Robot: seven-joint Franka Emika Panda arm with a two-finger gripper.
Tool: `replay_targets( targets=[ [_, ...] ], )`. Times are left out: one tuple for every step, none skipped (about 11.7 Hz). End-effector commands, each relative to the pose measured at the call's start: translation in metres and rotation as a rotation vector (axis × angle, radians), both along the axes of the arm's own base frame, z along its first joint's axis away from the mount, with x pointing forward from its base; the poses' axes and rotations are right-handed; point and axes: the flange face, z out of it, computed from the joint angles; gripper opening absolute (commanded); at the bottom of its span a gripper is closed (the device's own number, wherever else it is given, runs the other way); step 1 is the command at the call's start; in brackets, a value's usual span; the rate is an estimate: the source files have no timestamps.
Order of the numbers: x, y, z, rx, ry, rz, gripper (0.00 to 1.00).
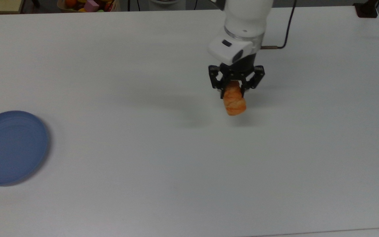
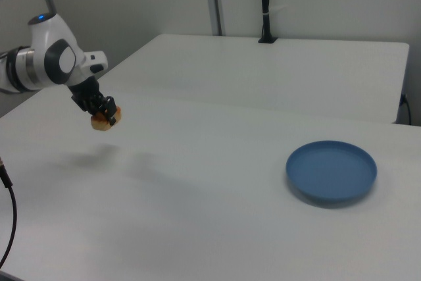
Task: Put the bread on the table
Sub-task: 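Lower the bread roll onto the bare table and open the gripper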
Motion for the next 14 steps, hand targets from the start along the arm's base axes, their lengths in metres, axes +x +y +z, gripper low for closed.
replay_targets(
  targets=[
    [0.000, 0.043, -0.044, 0.018, -0.076, 0.019, 0.53],
    [0.002, 0.049, -0.057, 0.019, -0.097, 0.023, 0.53],
    [0.003, 0.054, -0.073, 0.006, -0.108, 0.019, 0.53],
    [0.003, 0.072, -0.079, 0.000, -0.139, 0.019, 0.53],
    [0.006, 0.075, -0.094, -0.020, -0.148, -0.001, 0.53],
    [0.006, 0.077, -0.103, -0.031, -0.156, -0.009, 0.53],
    [0.010, 0.082, -0.106, -0.011, -0.178, -0.013, 0.53],
    [0.010, 0.089, -0.114, -0.008, -0.185, -0.007, 0.53],
    [0.014, 0.090, -0.121, -0.011, -0.188, -0.003, 0.53],
    [0.016, 0.091, -0.121, -0.004, -0.196, -0.002, 0.53],
    [0.016, 0.091, -0.122, -0.005, -0.197, -0.001, 0.53],
    [0.016, 0.092, -0.122, -0.006, -0.197, 0.002, 0.62],
    [0.015, 0.091, -0.122, -0.006, -0.196, 0.001, 0.89],
    [0.014, 0.092, -0.120, -0.005, -0.197, 0.003, 1.00]
  ],
)
